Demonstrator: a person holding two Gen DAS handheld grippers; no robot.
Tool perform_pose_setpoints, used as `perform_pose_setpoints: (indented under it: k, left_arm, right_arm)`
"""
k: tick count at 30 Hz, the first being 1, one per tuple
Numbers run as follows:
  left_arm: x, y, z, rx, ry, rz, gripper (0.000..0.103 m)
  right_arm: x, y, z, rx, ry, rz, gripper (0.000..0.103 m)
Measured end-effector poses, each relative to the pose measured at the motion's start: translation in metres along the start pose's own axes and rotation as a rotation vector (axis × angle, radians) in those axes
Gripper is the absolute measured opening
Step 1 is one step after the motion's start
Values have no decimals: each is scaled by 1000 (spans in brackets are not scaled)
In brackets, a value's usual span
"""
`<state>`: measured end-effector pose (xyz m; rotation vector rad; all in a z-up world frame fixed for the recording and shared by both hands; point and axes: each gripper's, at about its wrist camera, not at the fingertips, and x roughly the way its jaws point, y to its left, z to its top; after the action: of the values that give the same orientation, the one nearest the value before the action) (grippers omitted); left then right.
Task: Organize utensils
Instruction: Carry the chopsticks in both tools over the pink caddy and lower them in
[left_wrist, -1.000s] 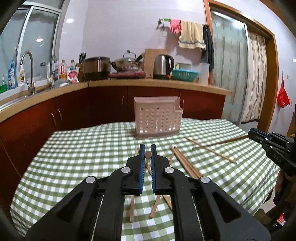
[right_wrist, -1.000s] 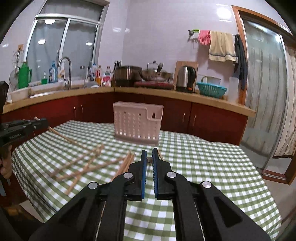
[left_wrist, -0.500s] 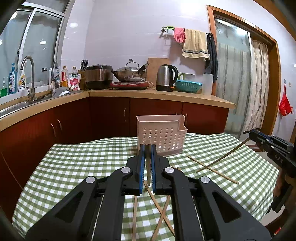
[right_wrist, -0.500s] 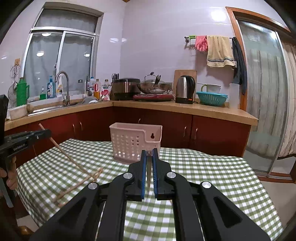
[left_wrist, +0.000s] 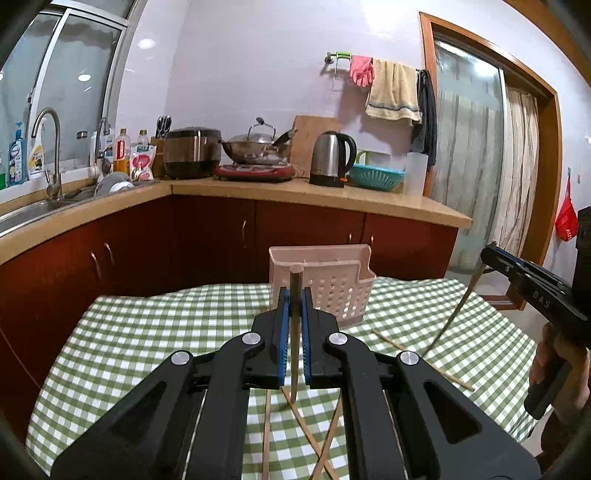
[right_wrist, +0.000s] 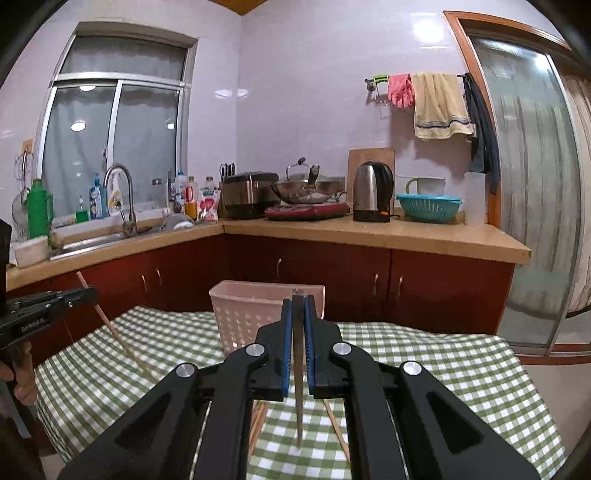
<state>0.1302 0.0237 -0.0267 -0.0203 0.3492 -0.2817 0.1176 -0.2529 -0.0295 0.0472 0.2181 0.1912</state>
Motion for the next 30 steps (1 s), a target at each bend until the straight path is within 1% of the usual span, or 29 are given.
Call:
perform_pose_setpoints:
  k: [5, 12, 15, 20, 21, 24, 27, 29, 30]
  left_arm:
    - [-1, -3, 24, 10, -38, -23, 7]
    - [8, -14, 73, 63, -132, -43, 7]
    - [20, -15, 97, 55, -162, -56, 7]
    - [44, -16, 140, 51, -228, -52, 7]
    - [52, -16, 151, 45, -245, -49, 7]
    - [72, -17, 168, 44, -274, -35, 7]
    - [99, -20, 170, 55, -268, -16, 7]
    - [119, -19, 165, 49, -237, -15, 7]
    - [133, -17, 157, 40, -209, -15, 7]
  right_arm:
    - [2, -1, 22, 5, -33, 31, 7]
    - [19, -4, 61, -8, -103, 62, 7]
    - [31, -8, 78, 1, -135, 73, 7]
    - [57, -12, 103, -9, -190, 69, 7]
    - [61, -12, 106, -8, -197, 69, 7]
    - [81, -13, 113, -5, -212, 72, 7]
    - [105, -14, 110, -4, -204, 73, 7]
    - [119, -17, 103, 5, -181, 75, 7]
    - [126, -19, 98, 13, -165, 77, 7]
